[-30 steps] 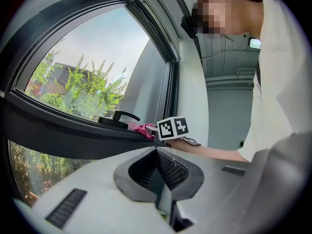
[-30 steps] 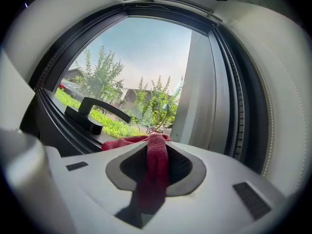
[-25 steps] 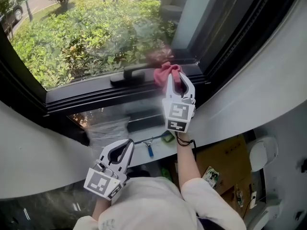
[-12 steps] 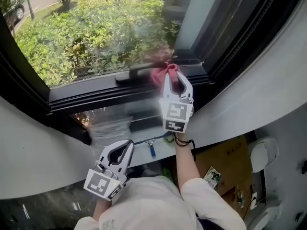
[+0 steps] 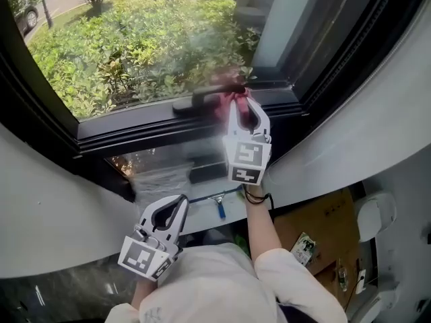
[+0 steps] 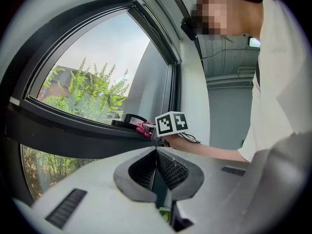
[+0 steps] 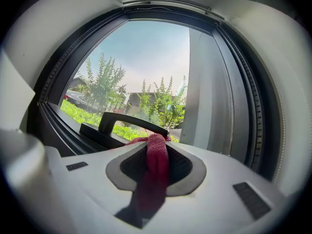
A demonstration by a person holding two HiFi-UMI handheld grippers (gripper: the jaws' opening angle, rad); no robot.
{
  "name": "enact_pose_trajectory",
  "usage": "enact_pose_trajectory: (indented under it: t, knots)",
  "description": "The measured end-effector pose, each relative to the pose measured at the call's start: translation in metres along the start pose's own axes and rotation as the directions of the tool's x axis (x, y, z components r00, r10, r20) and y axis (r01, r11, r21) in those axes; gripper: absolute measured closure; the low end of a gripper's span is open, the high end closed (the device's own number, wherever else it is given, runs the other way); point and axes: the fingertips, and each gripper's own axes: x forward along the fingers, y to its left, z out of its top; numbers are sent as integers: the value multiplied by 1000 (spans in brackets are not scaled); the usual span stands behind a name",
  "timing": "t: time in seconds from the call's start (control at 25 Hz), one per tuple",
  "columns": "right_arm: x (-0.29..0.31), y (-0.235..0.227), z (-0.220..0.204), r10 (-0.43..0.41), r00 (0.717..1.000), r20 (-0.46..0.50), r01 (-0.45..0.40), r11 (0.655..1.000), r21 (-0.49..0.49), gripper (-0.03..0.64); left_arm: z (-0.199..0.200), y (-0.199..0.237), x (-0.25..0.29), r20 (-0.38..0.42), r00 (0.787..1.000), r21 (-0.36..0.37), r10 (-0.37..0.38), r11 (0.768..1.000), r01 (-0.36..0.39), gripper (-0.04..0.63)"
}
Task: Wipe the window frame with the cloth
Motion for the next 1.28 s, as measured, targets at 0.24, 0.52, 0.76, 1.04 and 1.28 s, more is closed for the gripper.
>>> enact_pose_trajectory:
  t: [0.24,0.52,0.76,1.04,1.28]
  knots:
    - [-1,15,4,3,1000,-1,-3,1000,7,526,2,4,-5,4,1000,8,13,1000,-13,584]
    - [-2,21,6,21,1000,15,-21,1000,-4,528,6,2,-1,6,1000,25,10,1000,-10,584]
    - [-2,21,5,36,999,36,-37,999,5,528,10,-4,5,15,1000,46,3,999,-3,584]
    - [-3,20,6,64,997,46,-65,998,27,528,11,-11,11,22,1000,52,-8,999,7,584]
    - [-3,20,7,92,995,44,-91,996,-21,526,11,-10,13,26,1000,52,9,999,-11,584]
